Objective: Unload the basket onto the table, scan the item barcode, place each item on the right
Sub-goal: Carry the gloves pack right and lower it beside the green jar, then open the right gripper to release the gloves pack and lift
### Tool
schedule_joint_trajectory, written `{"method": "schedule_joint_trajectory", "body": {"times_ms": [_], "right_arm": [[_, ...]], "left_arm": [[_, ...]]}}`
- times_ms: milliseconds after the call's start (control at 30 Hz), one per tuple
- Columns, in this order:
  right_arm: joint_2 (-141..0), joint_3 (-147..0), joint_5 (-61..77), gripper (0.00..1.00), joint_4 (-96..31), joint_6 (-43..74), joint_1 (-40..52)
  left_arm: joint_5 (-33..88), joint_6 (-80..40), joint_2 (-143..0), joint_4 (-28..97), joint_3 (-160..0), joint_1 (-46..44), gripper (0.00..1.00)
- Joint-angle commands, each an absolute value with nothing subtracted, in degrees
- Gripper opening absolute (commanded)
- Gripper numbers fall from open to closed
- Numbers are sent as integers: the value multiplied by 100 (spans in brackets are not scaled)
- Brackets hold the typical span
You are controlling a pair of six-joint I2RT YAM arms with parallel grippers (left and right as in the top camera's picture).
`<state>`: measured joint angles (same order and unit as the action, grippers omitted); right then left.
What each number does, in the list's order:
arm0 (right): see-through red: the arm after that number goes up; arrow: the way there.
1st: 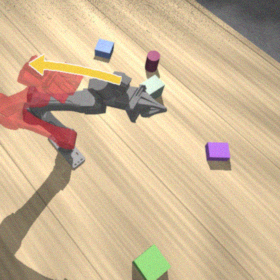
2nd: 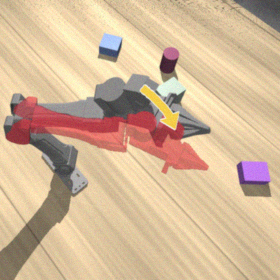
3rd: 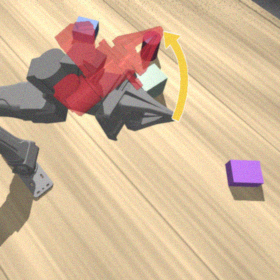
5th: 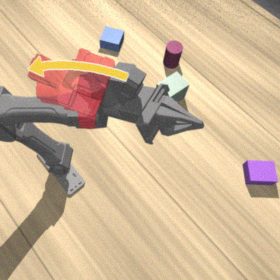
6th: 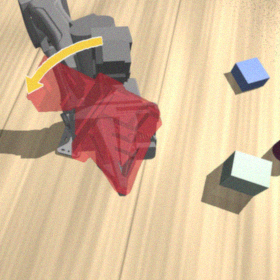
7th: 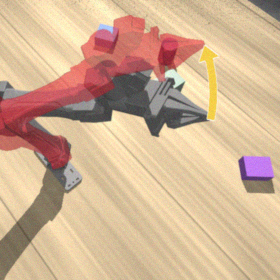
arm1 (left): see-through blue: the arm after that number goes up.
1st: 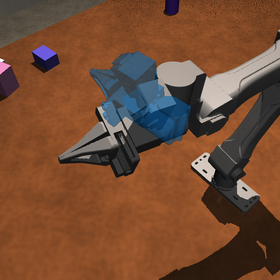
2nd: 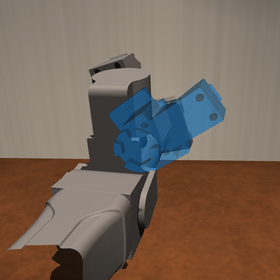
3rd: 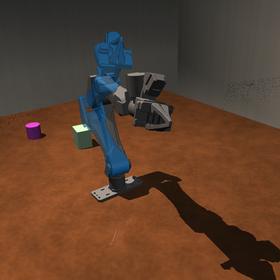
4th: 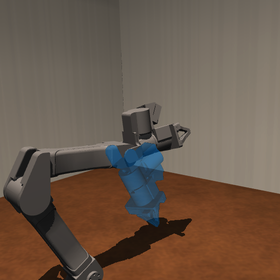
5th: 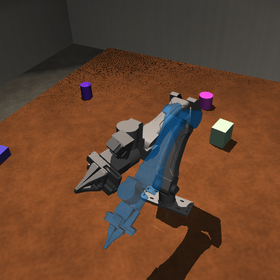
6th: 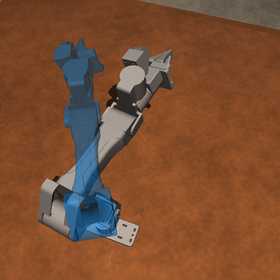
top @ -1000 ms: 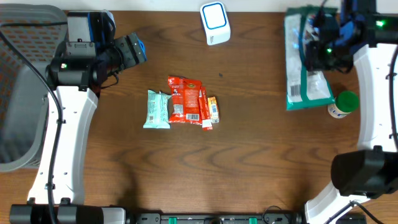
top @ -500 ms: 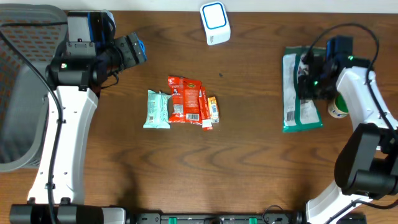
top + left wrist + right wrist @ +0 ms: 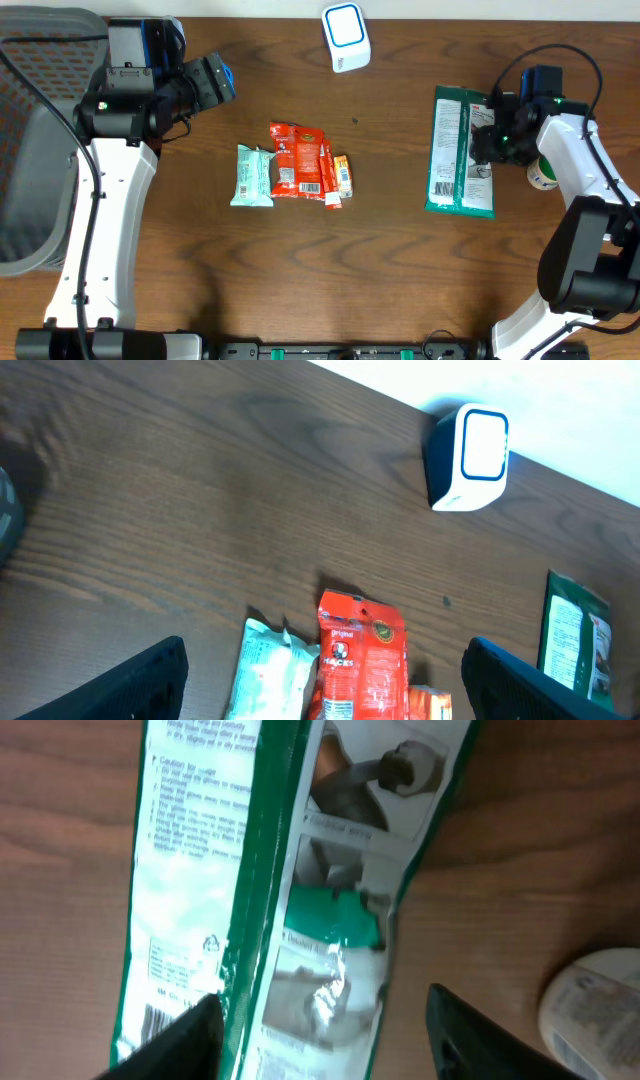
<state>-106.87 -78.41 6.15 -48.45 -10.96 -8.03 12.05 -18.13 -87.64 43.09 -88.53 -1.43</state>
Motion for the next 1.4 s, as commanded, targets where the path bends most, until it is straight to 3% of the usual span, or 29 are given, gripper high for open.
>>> {"method": "schedule_joint_trajectory", "body": {"times_ms": [0,133,233,400,700,967,1367], "right_arm": [[-10672,-8433,698,62,-5166,-1116,-810],[-10672,-8842,1590,56,-5686,-661,-687],[-10698,-8779,2073,44,-5712,-246,-467],[-10700,-8213,1938,43,-5334,-51,191],[-10700,-6788,45,45,-3258,491,1140],[-10700,-6292,-749,45,-2598,576,1035],[-10418,-6370,-425,48,-2630,552,709]], "left_arm": [[1192,-1769,-8722,4307,-8873,-126,88],[1192,-1769,-8722,4309,-8873,-126,88],[1192,-1769,-8722,4307,-8873,-126,88],[1192,-1769,-8722,4307,-8873,-126,88],[1192,-1769,-8722,4307,-8873,-126,88],[1192,-1769,-8722,4307,-8873,-126,88],[1192,-1769,-8722,4307,-8873,-126,88]]}}
